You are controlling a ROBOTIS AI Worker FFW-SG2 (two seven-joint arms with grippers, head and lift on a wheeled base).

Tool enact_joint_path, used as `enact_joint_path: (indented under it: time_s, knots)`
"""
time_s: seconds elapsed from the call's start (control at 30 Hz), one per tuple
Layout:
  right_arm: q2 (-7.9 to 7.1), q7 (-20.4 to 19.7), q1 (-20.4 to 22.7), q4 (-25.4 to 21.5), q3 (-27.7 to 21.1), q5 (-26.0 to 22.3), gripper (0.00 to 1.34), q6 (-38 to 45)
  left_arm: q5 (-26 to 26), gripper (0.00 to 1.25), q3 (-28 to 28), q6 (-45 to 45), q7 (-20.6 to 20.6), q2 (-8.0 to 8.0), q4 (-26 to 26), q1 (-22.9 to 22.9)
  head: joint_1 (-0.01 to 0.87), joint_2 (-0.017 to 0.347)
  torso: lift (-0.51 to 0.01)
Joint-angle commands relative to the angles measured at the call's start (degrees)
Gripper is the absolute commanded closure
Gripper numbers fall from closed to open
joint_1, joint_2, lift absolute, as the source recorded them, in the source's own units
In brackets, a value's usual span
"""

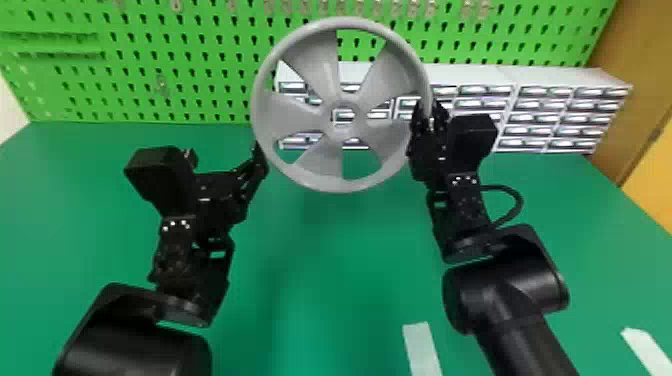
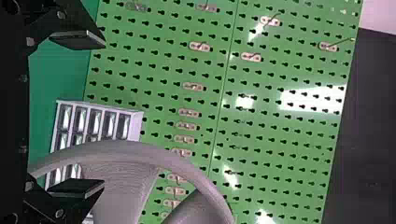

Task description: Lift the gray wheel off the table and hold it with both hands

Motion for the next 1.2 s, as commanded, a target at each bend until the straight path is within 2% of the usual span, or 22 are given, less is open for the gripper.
enact_joint_path:
  time_s: [0.0, 0.47, 1.17]
  knots:
    - [-0.1, -0.1, -0.2, 0.0, 0.4, 0.0, 1.03, 0.0, 0.4, 0.22, -1.5, -1.8, 2.8, 0.32, 0.6, 0.5, 0.711, 0.015, -0.098]
    - [-0.18, -1.8, -0.2, -1.8, 2.7, 0.2, 1.03, 0.1, 0.7, 0.23, -1.9, -9.8, 3.4, 0.32, 8.4, -1.3, 0.711, 0.015, -0.098]
    - [-0.54, -1.8, -0.3, -3.7, 5.0, -0.4, 1.03, 0.6, 2.0, 0.23, -4.4, -15.9, 3.4, 0.23, 18.0, -8.4, 0.711, 0.015, -0.098]
